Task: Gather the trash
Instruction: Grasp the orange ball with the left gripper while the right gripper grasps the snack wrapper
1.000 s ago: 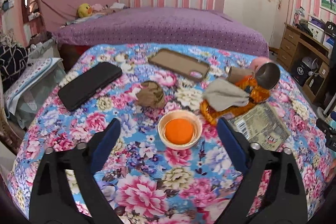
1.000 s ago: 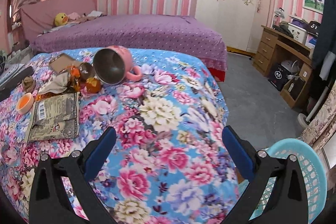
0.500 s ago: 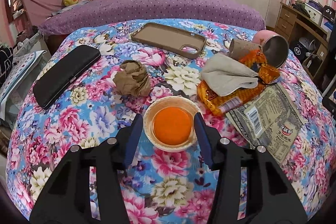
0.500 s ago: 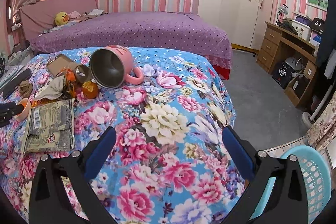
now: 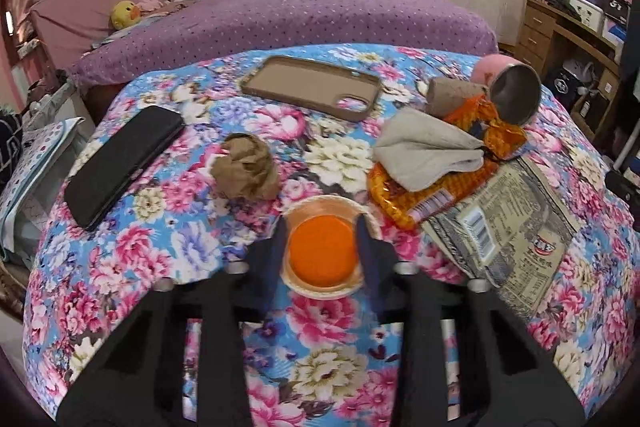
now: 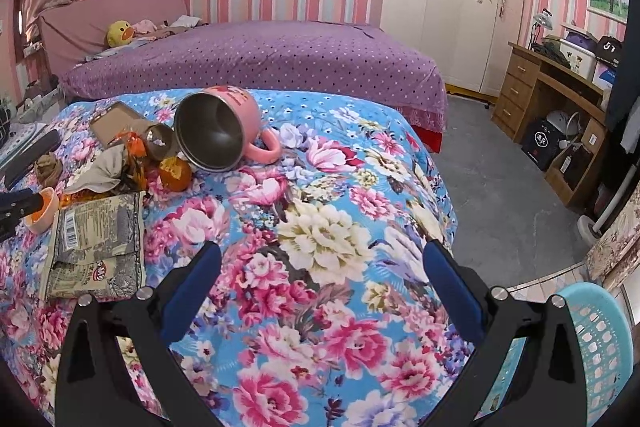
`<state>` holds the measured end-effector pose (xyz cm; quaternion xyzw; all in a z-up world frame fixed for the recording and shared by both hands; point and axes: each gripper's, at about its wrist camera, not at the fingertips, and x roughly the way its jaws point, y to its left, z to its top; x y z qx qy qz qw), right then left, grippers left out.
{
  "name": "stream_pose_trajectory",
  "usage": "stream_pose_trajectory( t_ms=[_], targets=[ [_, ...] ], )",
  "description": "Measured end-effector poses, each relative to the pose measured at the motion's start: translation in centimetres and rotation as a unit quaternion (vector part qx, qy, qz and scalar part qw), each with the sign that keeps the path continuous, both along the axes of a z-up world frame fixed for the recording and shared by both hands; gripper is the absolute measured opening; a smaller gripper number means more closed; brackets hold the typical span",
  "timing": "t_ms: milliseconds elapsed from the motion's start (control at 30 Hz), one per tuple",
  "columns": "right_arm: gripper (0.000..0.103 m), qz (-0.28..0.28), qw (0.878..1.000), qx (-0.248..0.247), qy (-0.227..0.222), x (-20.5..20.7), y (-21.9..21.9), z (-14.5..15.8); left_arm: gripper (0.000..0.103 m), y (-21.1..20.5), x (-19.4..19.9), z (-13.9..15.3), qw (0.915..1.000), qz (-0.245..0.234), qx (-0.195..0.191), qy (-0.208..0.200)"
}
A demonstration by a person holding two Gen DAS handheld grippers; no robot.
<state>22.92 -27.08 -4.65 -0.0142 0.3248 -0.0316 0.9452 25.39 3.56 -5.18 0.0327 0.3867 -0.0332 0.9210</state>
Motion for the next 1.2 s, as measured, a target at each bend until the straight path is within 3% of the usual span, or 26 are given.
stream_pose_trajectory(
  t_ms=[233, 300, 400, 533, 700, 800, 1000, 1200],
  targets=[
    [0.098, -0.001, 1.0, 0.008, -0.001, 0.2, -0.3, 0.0, 0.025, -0.7, 0.2, -0.6, 0.9998, -0.005, 0.016, 0.01],
    [0.098, -0.001, 1.0, 0.01, -0.001, 0.3, -0.4, 0.0, 0.034, -0.6, 0.3, -0.7, 0.9998, 0.002, 0.017, 0.011],
    [0.098, 0.0, 1.0, 0.01, -0.001, 0.2, -0.3, 0.0, 0.039, -0.3, 0.9, -1.0, 0.9997, 0.007, 0.013, 0.019],
    [0.098, 0.0, 1.0, 0.009, -0.002, 0.2, -0.3, 0.0, 0.039, 0.0, 1.4, -1.1, 0.9996, 0.005, 0.0, 0.027],
    [0.098, 0.002, 1.0, 0.008, -0.002, 0.2, -0.1, 0.0, 0.038, -0.4, 1.3, -1.1, 0.9996, 0.001, 0.016, 0.024],
    [0.098, 0.003, 1.0, 0.008, -0.005, 0.2, 0.1, 0.1, 0.038, 0.0, 1.3, -1.0, 0.9997, 0.003, -0.001, 0.025],
    [0.098, 0.011, 1.0, 0.013, -0.01, 0.1, 0.8, 0.6, 0.038, 0.1, 0.0, 1.4, 0.9998, 0.005, -0.01, -0.017],
    [0.098, 0.043, 0.999, 0.02, -0.002, 0.3, 3.4, 0.6, 0.038, 1.2, -0.6, 2.3, 0.9993, 0.018, -0.012, -0.03]
  ],
)
